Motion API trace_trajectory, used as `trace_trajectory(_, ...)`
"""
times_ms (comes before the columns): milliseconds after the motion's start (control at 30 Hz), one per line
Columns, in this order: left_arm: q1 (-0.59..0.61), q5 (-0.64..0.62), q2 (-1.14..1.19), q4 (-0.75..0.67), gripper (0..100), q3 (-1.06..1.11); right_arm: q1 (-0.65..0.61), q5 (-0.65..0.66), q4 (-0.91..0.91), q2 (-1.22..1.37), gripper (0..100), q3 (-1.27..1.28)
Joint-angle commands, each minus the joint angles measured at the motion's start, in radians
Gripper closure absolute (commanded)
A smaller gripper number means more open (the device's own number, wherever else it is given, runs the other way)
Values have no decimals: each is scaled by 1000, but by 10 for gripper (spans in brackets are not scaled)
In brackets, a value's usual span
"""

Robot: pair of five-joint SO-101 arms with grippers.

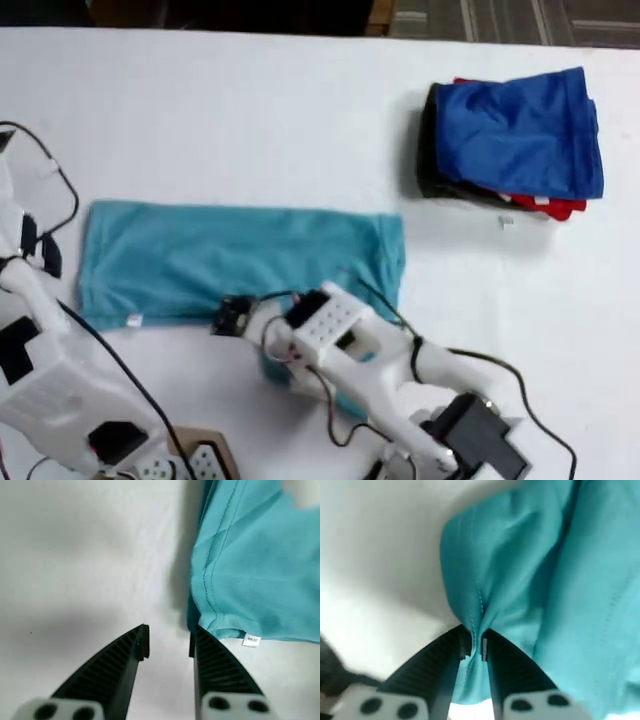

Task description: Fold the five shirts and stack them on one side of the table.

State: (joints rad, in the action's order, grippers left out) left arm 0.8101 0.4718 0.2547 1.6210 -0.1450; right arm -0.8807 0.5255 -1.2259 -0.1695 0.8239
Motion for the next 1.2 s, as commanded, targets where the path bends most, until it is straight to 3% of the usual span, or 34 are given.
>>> trace_trajectory(0,5,9,-58,0,842,-8,5,12,-119,4,980,-147)
trace_trajectory(200,5,9,-58,2,842,-8,199,189,-216,13,980,-336)
trace_trajectory(367,6,9,-58,6,842,-7,346,242,-177,15,980,-454)
trace_trajectory(533,6,5,-58,6,842,-8,374,238,-48,48,978,-445)
trace_trajectory(833,6,5,-58,9,842,-7,395,230,-19,320,977,-549)
trace_trajectory(900,6,5,-58,9,842,-5,424,167,-18,341,974,-618)
trace_trajectory(1067,6,3,-58,9,842,-4,507,-25,-15,355,829,-741)
trace_trajectory(1167,6,3,-58,9,842,-5,509,9,-21,344,779,-746)
